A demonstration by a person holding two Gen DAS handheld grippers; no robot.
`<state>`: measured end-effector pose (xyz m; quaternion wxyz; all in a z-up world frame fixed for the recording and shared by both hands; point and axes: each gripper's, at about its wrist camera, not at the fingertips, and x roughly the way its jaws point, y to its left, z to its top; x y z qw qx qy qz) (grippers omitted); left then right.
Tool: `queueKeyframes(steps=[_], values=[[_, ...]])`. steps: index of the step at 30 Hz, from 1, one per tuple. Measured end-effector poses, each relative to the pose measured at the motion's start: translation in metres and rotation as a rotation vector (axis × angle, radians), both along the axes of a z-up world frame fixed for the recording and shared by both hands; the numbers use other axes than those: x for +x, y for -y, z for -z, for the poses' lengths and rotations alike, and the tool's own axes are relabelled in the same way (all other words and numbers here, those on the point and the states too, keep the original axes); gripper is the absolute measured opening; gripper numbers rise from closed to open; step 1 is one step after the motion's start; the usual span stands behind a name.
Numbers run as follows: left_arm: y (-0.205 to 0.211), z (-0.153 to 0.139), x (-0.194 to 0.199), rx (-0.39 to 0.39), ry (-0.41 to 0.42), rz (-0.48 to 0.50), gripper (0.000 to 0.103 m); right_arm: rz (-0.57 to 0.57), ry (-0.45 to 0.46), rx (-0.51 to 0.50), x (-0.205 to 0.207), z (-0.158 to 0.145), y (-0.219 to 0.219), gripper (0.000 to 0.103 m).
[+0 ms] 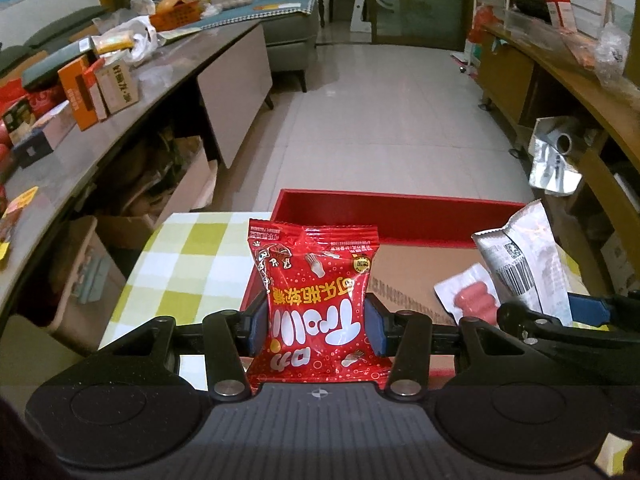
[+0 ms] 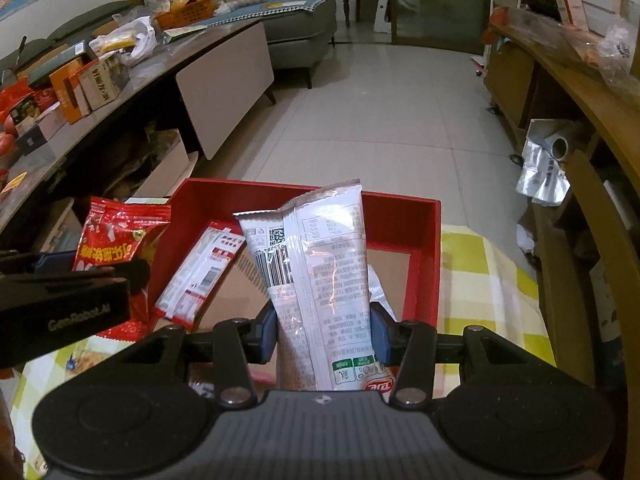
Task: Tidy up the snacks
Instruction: 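Lift both held bags and carry them over the red box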
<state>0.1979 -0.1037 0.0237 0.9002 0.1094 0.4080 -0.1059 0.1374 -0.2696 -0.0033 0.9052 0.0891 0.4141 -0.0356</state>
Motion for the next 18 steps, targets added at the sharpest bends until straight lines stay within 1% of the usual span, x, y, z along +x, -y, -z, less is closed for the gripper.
queueKeyframes(steps=[6, 14, 18], values=[[0.007, 0.013, 0.014, 0.034, -0.002, -0.012, 0.056, 0.017, 0.007, 0.008, 0.02, 0.008, 0.006, 0.057], [0.011, 0.022, 0.026, 0.05, -0.009, -0.03, 0.056, 0.012, 0.01, 0.021, 0.037, 0.023, 0.003, 0.056], [0.013, 0.027, 0.027, 0.058, -0.018, -0.034, 0.057, 0.023, 0.001, 0.009, 0.042, 0.031, 0.005, 0.056]])
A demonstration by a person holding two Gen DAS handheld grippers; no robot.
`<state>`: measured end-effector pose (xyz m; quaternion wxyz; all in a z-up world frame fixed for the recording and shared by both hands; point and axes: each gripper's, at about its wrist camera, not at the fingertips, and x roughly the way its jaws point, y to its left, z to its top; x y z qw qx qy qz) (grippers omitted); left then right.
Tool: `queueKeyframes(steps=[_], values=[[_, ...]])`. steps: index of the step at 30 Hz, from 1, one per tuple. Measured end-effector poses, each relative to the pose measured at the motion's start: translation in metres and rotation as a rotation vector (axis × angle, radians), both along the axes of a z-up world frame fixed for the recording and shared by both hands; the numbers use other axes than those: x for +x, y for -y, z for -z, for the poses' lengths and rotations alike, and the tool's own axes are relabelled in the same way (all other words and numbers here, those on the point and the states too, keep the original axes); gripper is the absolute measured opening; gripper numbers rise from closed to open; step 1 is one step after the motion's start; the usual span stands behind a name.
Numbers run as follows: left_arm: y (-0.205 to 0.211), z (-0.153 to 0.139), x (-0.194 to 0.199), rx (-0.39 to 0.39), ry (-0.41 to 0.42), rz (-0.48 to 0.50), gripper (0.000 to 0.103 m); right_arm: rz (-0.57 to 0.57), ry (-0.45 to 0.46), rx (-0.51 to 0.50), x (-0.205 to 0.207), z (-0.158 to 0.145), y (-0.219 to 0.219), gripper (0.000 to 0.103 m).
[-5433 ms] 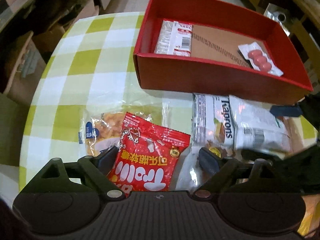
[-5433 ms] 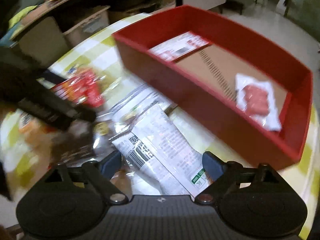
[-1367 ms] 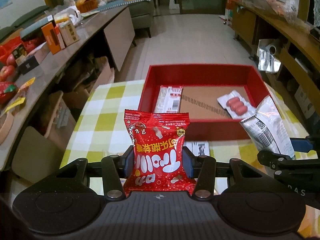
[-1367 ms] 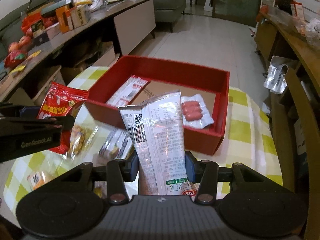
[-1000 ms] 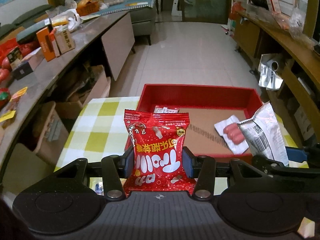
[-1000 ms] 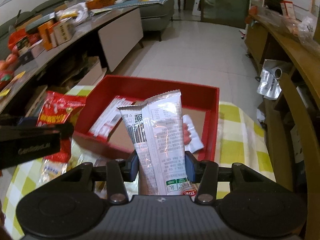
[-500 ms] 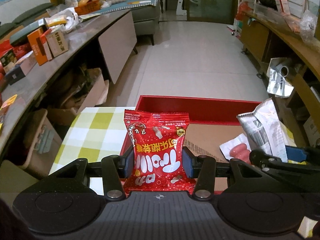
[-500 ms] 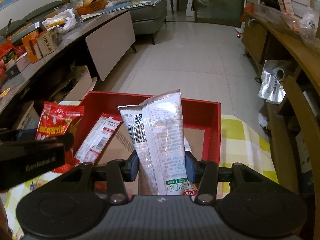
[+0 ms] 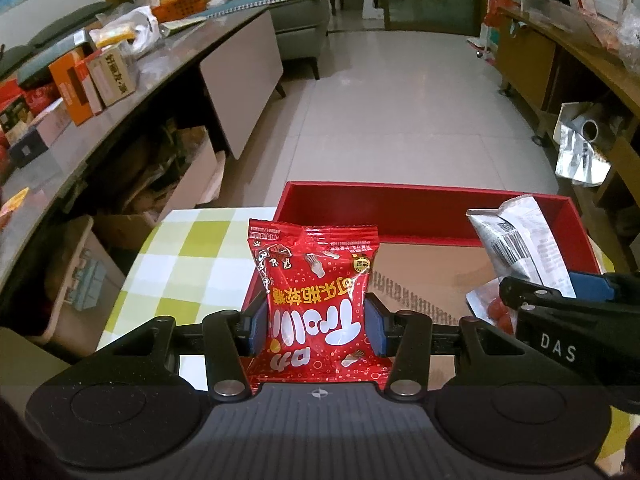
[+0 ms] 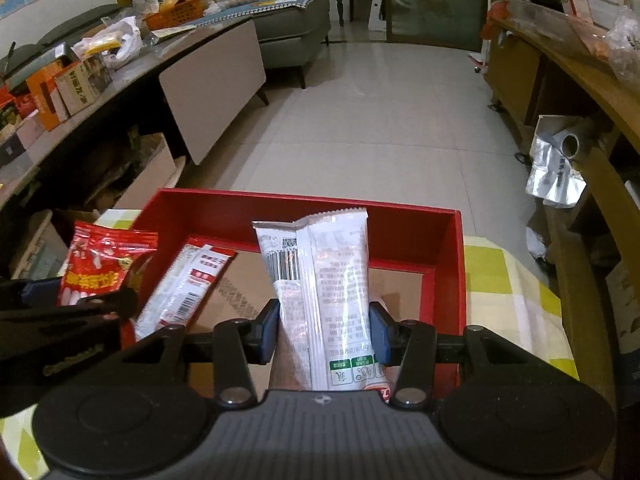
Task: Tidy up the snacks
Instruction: 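Lift both held bags and carry them over the red box, then lower both bags into the red box and open both tools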
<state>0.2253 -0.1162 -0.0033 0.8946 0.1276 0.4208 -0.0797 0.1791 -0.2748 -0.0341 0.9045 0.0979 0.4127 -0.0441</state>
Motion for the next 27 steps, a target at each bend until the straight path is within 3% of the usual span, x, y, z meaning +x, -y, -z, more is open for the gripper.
queueKeyframes(steps=[16, 27], values=[[0.006, 0.012, 0.007, 0.03, -0.017, -0.007, 0.059, 0.008, -0.036, -0.016, 0.008, 0.021, 0.008, 0.056], [0.01, 0.011, 0.004, 0.051, 0.017, 0.006, 0.069, 0.025, -0.026, -0.033, 0.009, 0.021, 0.009, 0.057]])
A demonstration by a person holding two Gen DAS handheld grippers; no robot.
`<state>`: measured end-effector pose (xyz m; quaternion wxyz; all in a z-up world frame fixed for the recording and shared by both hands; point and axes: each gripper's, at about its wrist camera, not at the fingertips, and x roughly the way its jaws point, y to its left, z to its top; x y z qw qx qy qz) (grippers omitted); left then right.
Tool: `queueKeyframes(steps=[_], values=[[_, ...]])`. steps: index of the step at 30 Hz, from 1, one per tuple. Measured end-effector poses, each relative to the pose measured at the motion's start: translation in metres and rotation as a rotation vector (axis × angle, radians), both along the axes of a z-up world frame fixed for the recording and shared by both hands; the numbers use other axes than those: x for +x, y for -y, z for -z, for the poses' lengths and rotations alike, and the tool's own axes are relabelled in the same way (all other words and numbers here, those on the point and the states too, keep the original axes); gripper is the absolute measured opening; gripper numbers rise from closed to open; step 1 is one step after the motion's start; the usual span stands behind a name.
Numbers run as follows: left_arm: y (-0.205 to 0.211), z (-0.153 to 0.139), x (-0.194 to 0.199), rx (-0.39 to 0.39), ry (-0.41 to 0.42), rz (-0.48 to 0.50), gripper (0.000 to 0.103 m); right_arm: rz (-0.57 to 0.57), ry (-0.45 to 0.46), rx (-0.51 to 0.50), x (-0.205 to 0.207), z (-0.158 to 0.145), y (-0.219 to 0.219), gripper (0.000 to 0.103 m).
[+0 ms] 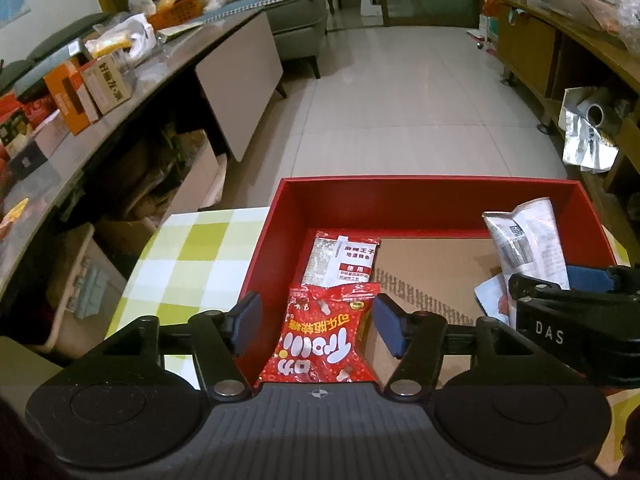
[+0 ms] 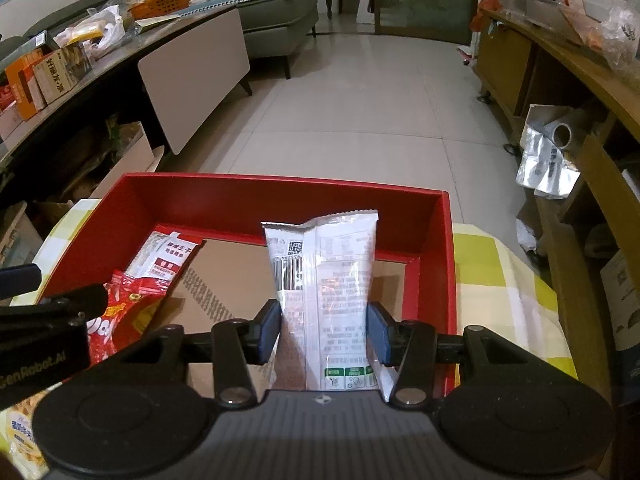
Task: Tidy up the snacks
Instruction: 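Lower both bags into the red box and open both tools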
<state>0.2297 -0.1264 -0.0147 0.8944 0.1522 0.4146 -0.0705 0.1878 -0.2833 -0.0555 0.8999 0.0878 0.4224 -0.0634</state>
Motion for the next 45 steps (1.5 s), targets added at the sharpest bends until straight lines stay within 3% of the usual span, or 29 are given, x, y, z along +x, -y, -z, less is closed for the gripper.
queueKeyframes(steps=[45], values=[[0.002, -0.004, -0.004, 0.029, 0.028, 0.003, 0.079, -0.012, 0.057, -0.027, -0.007, -0.024, -0.009, 0.059]])
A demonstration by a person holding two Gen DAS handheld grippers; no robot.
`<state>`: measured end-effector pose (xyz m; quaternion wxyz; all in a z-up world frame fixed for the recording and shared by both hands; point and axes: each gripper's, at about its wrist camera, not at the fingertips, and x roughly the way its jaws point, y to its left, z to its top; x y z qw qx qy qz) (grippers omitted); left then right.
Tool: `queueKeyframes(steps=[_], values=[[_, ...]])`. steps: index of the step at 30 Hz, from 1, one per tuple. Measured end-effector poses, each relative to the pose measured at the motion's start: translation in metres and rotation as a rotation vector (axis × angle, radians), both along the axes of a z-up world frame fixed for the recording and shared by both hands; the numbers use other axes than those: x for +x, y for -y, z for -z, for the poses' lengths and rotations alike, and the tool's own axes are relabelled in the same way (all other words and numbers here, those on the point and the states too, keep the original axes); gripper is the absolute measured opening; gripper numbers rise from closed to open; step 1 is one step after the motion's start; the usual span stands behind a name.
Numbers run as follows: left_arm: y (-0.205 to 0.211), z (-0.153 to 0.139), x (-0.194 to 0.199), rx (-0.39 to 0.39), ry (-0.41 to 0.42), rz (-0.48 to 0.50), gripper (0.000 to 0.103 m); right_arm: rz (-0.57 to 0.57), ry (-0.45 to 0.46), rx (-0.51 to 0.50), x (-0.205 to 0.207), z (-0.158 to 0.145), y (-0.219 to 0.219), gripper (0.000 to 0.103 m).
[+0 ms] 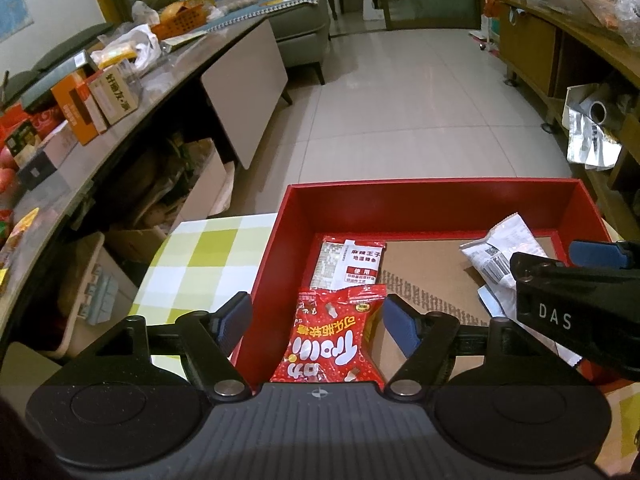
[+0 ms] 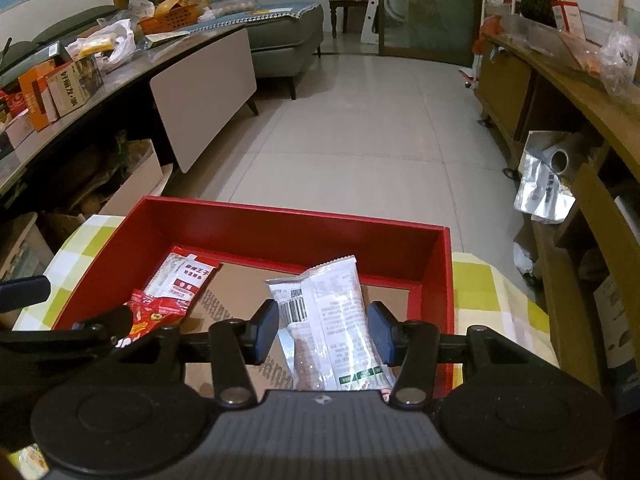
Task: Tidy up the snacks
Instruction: 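Lower both bags into the red box and open both tools, then move both open tools back toward the remaining snacks on the table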
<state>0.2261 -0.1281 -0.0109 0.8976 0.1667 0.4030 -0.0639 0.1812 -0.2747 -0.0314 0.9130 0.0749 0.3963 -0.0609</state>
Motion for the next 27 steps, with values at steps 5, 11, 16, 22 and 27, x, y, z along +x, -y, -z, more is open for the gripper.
queueKeyframes(steps=[5, 11, 16, 22, 27], values=[[-0.002, -0.008, -0.006, -0.006, 0.012, 0.008, 0.081, 0.005, 0.004, -0.017, -0.01, -0.013, -0.003, 0.06], [-0.016, -0.024, -0.023, -0.035, 0.025, 0.006, 0.083, -0.026, 0.026, -0.062, -0.032, -0.037, -0.019, 0.062], [-0.032, -0.036, -0.041, -0.051, 0.033, 0.005, 0.084, -0.059, 0.039, -0.088, -0.058, -0.052, -0.037, 0.066], [-0.06, -0.043, -0.065, -0.048, 0.034, 0.008, 0.086, -0.111, 0.006, -0.075, -0.089, -0.052, -0.066, 0.066], [-0.102, -0.042, -0.078, -0.065, -0.015, -0.035, 0.086, -0.174, -0.04, -0.082, -0.111, -0.041, -0.096, 0.067]])
